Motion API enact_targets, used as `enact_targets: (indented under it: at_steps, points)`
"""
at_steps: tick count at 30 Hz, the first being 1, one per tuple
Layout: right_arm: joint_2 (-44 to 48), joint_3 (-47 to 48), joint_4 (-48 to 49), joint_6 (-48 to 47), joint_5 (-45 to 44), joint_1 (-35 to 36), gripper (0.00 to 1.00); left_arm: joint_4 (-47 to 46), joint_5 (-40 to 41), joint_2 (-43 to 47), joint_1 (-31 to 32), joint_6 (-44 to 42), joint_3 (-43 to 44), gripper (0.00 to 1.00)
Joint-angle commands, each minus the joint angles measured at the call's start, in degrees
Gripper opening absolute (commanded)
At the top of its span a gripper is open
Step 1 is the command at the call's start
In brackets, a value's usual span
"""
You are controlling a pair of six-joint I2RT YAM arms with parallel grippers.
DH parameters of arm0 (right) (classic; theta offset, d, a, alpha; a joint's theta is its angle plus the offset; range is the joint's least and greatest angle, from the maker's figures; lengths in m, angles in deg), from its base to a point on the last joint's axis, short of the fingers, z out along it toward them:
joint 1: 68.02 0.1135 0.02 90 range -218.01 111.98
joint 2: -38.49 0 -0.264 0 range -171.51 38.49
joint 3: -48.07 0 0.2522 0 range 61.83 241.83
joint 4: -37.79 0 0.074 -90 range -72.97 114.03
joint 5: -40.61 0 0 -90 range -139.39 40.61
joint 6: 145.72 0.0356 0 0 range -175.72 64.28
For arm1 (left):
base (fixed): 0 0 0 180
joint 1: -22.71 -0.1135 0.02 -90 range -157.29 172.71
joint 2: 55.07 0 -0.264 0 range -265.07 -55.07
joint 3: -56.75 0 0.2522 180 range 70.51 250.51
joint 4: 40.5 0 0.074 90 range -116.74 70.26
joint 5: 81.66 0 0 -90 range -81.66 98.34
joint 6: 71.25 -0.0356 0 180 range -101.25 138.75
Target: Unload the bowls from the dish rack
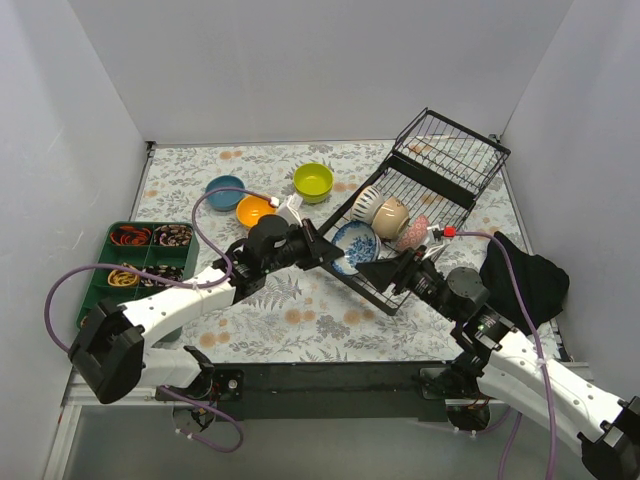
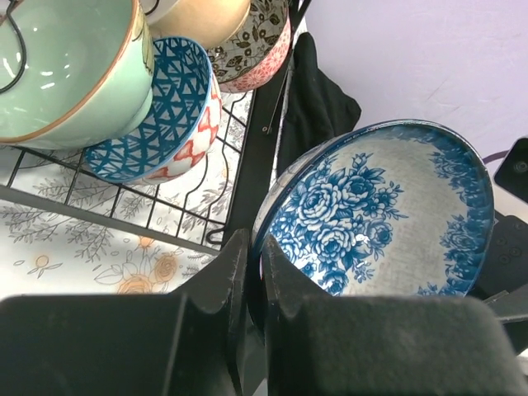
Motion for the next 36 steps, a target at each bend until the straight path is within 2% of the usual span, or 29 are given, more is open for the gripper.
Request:
enact_targets:
  at_steps: [1, 2, 6, 10, 14, 22, 24, 34, 36]
  points:
    - [2.3, -0.1, 1.5, -2.3, -4.7, -0.3, 0.81, 6.4, 9.6, 5.7, -3.2, -4.4, 0.3, 0.00]
    - [2.3, 0.0, 0.7, -2.7, -4.8, -0.2, 0.85, 9.1, 11.8, 7.2, -3.5, -6.1, 0.5, 0.00]
    - [2.8, 0.0, -2.7, -2.8, -6.8, -0.3, 0.94, 16.2, 18.8, 9.9, -5.3, -12.0, 2.9, 0.00]
    - [3.7, 0.0, -5.3, -3.4, -9.1, -0.3, 0.96, 22.1, 26.5, 11.0, -7.1, -16.8, 4.3, 0.00]
    - [4.8, 0.3, -7.0, -4.9, -10.2, -0.2, 0.96, 26.9, 30.6, 9.9, -10.3, -18.5, 4.0, 0.00]
    - [5.8, 0.9, -10.1, -6.3, -10.7, -0.2, 0.96, 24.8, 29.3, 2.5, -18.6, -14.2, -1.4, 0.00]
    - [6.1, 1.1, -11.0, -6.7, -10.9, -0.3, 0.96, 24.3, 26.7, 1.0, -20.9, -13.4, -1.8, 0.00]
    - [7.2, 2.1, -16.2, -8.5, -14.0, -0.4, 0.96, 23.2, 25.3, -1.8, -22.9, -11.2, -4.1, 0.00]
    - [6.9, 2.4, -16.8, -9.2, -14.2, -0.3, 0.96, 23.2, 25.1, -1.8, -22.9, -10.9, -4.9, 0.06]
